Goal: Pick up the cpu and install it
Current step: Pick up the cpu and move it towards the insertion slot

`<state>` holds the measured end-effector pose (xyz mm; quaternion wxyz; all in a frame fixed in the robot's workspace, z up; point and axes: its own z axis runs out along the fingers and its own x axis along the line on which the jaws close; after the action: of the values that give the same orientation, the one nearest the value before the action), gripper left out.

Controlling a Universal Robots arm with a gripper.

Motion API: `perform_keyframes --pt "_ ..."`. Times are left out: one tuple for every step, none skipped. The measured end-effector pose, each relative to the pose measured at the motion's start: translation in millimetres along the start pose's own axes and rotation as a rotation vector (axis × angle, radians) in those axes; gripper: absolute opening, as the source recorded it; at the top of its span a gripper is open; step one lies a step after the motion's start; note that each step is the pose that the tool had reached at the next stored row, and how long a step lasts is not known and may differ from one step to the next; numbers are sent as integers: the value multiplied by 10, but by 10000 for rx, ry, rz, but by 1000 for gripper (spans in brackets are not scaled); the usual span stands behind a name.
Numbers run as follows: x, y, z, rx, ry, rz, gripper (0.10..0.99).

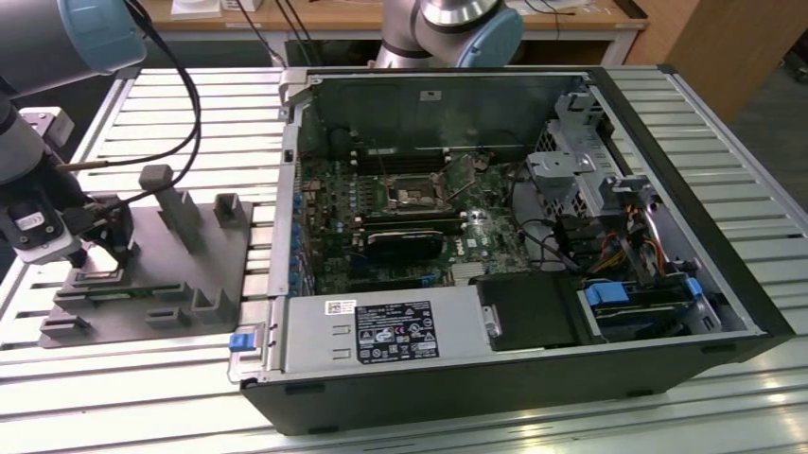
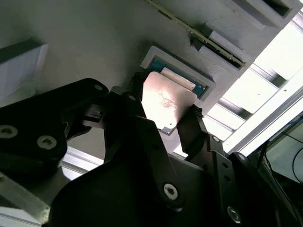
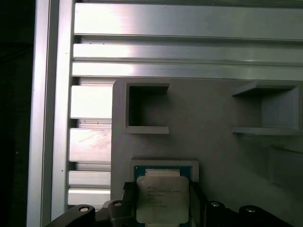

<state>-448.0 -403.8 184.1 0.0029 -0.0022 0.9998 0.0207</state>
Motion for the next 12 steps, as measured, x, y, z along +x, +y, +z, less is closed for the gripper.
perform_keyframes --pt "0 0 0 0 0 -2 537" --pt "0 0 0 0 1 -5 537" --pt "-1 0 0 2 0 -10 537" --pt "-1 0 -1 3 -1 -13 537" --pt "-1 1 -2 3 -4 -17 537" --pt "-2 1 -6 2 -8 -19 537" --pt "-1 2 -14 2 -9 -18 537" --pt "-1 3 -26 3 -8 -18 537" --pt "-1 4 -41 3 -9 -19 537" --pt "-1 5 -56 3 -8 -19 537" --pt "-1 6 -72 3 -8 -19 537" --pt "-1 8 -88 3 -8 -18 537"
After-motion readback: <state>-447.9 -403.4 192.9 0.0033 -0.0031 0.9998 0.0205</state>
